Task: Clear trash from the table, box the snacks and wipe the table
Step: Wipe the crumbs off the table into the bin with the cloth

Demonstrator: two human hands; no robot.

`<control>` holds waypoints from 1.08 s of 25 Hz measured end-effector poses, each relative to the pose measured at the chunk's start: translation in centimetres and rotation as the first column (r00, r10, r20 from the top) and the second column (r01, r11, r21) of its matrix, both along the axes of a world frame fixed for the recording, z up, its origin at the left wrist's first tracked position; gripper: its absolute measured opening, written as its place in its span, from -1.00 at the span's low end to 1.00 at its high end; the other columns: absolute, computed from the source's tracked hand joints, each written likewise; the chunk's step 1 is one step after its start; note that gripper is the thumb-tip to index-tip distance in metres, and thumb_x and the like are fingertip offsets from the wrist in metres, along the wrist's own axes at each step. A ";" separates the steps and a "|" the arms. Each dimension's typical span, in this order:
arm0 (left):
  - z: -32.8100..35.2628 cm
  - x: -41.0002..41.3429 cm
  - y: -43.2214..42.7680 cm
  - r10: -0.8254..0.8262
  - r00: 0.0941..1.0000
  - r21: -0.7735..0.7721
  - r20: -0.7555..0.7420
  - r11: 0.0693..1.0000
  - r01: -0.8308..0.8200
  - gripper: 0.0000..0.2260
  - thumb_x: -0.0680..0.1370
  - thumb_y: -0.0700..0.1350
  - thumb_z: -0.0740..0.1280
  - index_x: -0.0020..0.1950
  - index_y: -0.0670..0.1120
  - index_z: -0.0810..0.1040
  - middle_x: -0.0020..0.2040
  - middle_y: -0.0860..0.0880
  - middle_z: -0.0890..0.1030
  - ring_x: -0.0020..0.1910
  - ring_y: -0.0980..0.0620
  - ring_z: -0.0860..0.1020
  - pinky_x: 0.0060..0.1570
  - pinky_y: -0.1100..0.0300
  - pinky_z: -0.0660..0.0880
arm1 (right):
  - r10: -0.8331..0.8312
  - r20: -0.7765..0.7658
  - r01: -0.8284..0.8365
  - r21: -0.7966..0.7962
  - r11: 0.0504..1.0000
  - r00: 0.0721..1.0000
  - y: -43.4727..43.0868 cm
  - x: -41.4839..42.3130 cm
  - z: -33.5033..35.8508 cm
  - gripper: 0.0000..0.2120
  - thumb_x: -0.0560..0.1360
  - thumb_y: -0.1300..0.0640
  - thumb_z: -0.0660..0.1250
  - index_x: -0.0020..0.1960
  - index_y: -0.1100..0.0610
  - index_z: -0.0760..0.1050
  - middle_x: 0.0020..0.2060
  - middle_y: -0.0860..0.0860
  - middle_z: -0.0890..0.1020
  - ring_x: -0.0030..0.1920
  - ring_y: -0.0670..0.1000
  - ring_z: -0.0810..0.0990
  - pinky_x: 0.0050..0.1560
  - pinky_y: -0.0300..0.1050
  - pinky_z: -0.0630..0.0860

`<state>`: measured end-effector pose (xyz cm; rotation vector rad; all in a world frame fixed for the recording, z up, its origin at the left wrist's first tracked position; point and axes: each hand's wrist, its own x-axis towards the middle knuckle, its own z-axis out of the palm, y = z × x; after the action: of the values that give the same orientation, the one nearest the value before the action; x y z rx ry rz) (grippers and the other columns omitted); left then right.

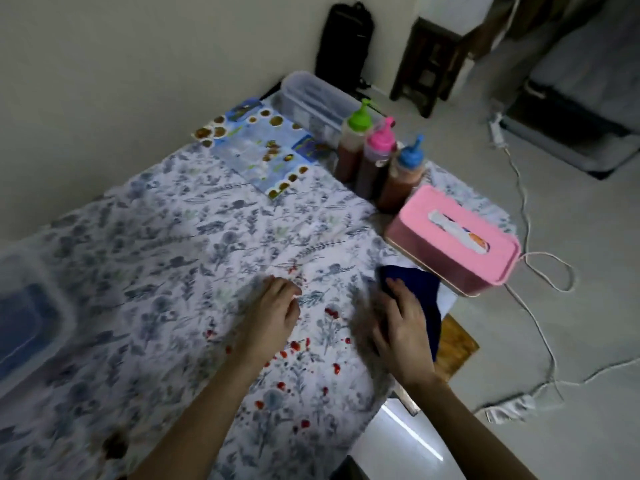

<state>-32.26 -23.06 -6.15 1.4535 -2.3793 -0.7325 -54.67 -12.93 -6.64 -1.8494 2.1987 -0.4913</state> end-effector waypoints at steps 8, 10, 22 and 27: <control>-3.5 1.3 -6.0 0.192 0.970 -0.146 0.151 0.975 -0.170 -0.76 0.59 -0.20 0.19 0.21 -0.25 0.49 0.28 -0.22 0.46 0.28 -0.18 0.42 0.27 -0.10 0.43 | -0.232 -0.091 0.240 0.088 0.967 0.968 -0.4 -2.1 -4.0 -0.37 0.52 -0.23 0.08 0.51 0.02 0.14 0.52 0.19 0.14 0.51 0.22 0.08 0.48 0.21 0.01; -4.1 2.0 -5.6 0.162 0.977 -0.140 0.141 0.980 -0.143 -0.72 0.61 -0.19 0.16 0.27 -0.24 0.46 0.34 -0.22 0.41 0.34 -0.17 0.38 0.36 -0.05 0.37 | -0.220 -0.080 0.223 0.035 0.974 0.972 -0.6 -1.9 -4.2 -0.45 0.53 -0.12 0.11 0.47 0.05 0.24 0.47 0.21 0.25 0.42 0.27 0.22 0.41 0.21 0.17; -0.3 8.4 -0.7 0.352 0.934 0.046 -0.058 0.936 -0.349 -0.66 0.64 -0.08 0.09 0.36 -0.16 0.42 0.41 -0.12 0.42 0.37 -0.07 0.41 0.36 0.09 0.36 | 0.137 0.153 -0.112 -0.163 0.980 0.979 -3.0 5.5 0.3 -0.55 0.55 0.10 0.07 0.41 0.20 0.31 0.29 0.24 0.43 0.20 0.23 0.36 0.24 0.07 0.27; 0.6 18.3 9.9 0.635 0.770 0.098 -0.067 0.772 -0.628 -0.67 0.63 -0.11 0.13 0.37 -0.13 0.42 0.42 -0.10 0.42 0.39 -0.03 0.39 0.35 0.28 0.23 | 0.499 0.222 -0.480 -0.135 0.867 0.838 -0.9 19.1 0.5 -0.55 0.57 0.06 0.06 0.42 0.14 0.31 0.33 0.20 0.43 0.24 0.18 0.35 0.22 0.16 0.42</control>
<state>-13.94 -13.20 -5.50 2.0305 -1.6150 -0.6785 -35.58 -13.86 -6.16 -2.1507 1.4815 -0.6589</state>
